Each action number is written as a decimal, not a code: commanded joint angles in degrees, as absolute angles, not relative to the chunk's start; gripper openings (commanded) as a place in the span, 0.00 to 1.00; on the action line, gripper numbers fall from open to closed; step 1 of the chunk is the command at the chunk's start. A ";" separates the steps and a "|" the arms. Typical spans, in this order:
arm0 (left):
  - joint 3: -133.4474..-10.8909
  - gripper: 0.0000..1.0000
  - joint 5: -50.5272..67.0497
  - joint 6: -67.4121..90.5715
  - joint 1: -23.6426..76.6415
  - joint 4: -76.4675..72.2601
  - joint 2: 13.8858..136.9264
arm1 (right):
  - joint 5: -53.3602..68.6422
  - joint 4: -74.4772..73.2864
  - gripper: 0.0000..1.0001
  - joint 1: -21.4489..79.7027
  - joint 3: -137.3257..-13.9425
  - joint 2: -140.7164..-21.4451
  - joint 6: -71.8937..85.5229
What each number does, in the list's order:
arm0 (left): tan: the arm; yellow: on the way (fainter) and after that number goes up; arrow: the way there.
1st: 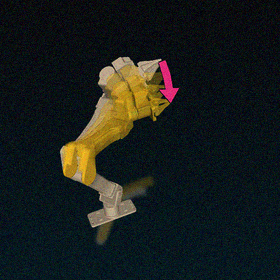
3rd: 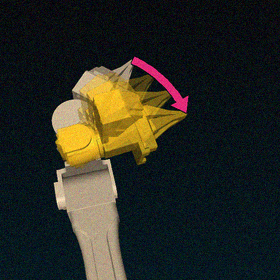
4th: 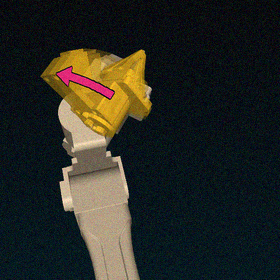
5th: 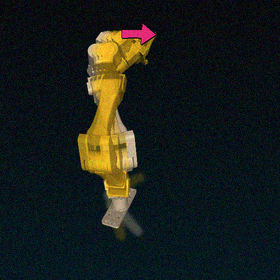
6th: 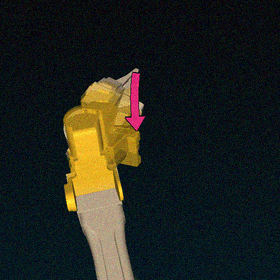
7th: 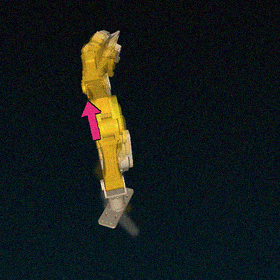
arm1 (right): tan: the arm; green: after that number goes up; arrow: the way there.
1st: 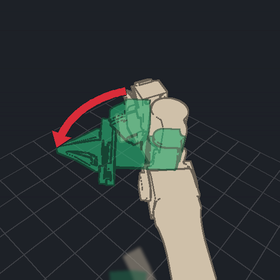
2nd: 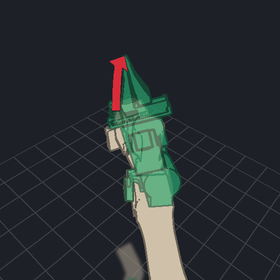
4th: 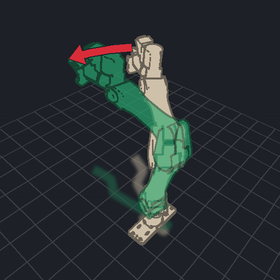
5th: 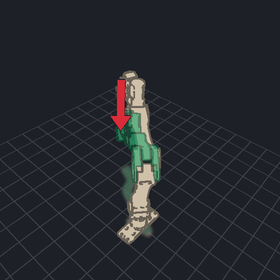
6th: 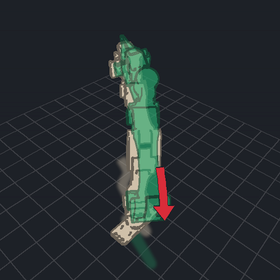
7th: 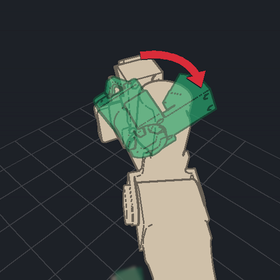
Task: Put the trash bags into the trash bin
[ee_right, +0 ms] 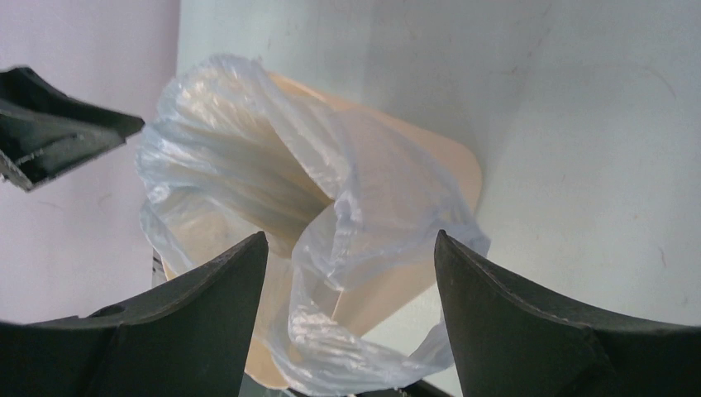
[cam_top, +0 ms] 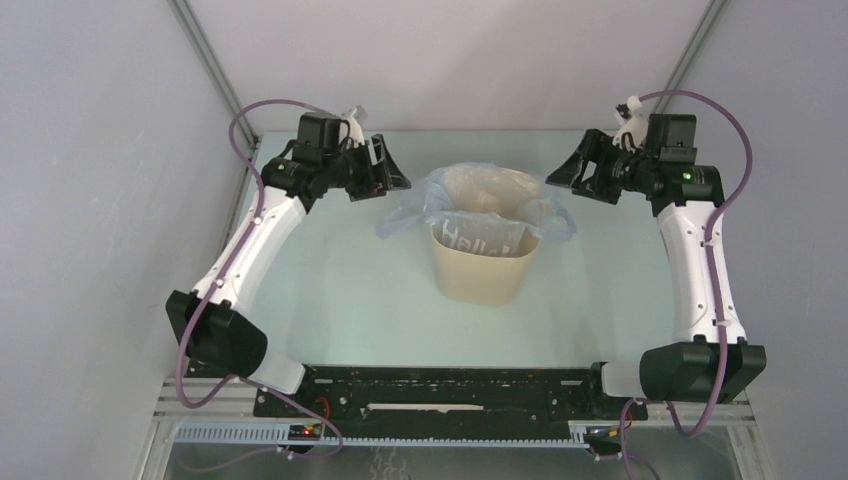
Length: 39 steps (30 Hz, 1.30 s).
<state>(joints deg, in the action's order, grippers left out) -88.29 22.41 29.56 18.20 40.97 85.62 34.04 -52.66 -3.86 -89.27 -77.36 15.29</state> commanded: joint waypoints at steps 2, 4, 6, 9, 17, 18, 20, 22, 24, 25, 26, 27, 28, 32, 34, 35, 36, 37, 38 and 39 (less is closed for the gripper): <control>-85.31 0.69 24.72 31.72 18.68 39.55 80.82 | 41.21 -43.36 0.83 -5.78 -87.36 -79.55 17.99; -83.85 0.69 25.54 32.82 18.92 38.92 79.19 | 42.91 -42.85 0.81 -5.80 -87.61 -81.69 17.82; -82.32 0.71 26.77 33.96 19.69 38.05 77.56 | 45.65 -41.67 0.72 -5.80 -87.63 -83.47 18.29; -80.20 0.73 28.64 34.24 22.32 36.81 75.48 | 48.10 -41.31 0.61 -5.80 -87.31 -85.39 18.98; -73.62 0.80 29.73 36.48 25.66 30.39 72.06 | 53.90 -34.84 0.57 -5.81 -81.92 -85.12 24.53; -73.54 0.79 29.91 36.98 25.78 30.33 72.82 | 54.48 -34.36 0.52 -5.76 -81.96 -85.50 25.01; -73.63 0.73 29.73 37.85 26.07 30.33 74.15 | 54.80 -33.89 0.42 -5.71 -82.51 -86.13 25.13; -74.01 0.64 28.31 38.94 26.27 30.59 74.87 | 54.16 -34.73 0.28 -5.87 -83.64 -86.58 24.76; -74.79 0.55 27.41 40.26 26.32 30.73 75.41 | 52.86 -35.44 0.24 -5.97 -84.85 -86.55 24.75; -75.61 0.53 27.31 40.78 26.43 30.60 75.71 | 51.71 -35.43 0.24 -5.98 -85.25 -86.37 24.90; -76.19 0.53 27.08 41.12 26.52 30.65 75.79 | 50.40 -35.48 0.24 -5.98 -85.56 -86.24 25.24; -76.62 0.55 26.84 41.16 26.73 30.72 75.71 | 49.51 -35.54 0.24 -5.98 -85.80 -86.29 25.61; -76.88 0.57 26.29 40.98 26.86 30.99 75.47 | 49.10 -35.40 0.23 -5.98 -85.97 -86.43 25.89; -76.61 0.72 24.94 38.77 26.98 33.79 74.71 | 46.26 -35.73 0.18 -5.98 -86.64 -87.46 25.47; -76.44 0.74 25.62 37.28 26.98 35.38 74.60 | 45.13 -35.46 0.13 -5.98 -86.76 -88.25 25.35; -76.08 0.75 25.88 36.97 26.98 35.57 74.30 | 45.28 -35.24 0.12 -5.98 -86.97 -88.94 25.39; -75.70 0.75 25.88 36.87 26.98 35.58 73.94 | 45.41 -35.22 0.11 -5.98 -87.19 -89.67 25.38; -75.48 0.75 25.69 36.72 26.98 35.59 73.44 | 45.36 -35.29 0.10 -5.98 -87.39 -90.44 25.40; -75.35 0.75 25.35 36.47 26.98 35.60 73.08 | 45.09 -35.47 0.09 -5.98 -87.44 -91.01 25.06; -75.39 0.75 25.05 36.28 26.98 35.58 73.09 | 44.57 -35.96 0.09 -5.98 -87.30 -91.47 24.56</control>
<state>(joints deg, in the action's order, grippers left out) -74.78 25.87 38.48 26.74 35.03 75.92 46.61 -36.67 -5.87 -85.23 -89.30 24.88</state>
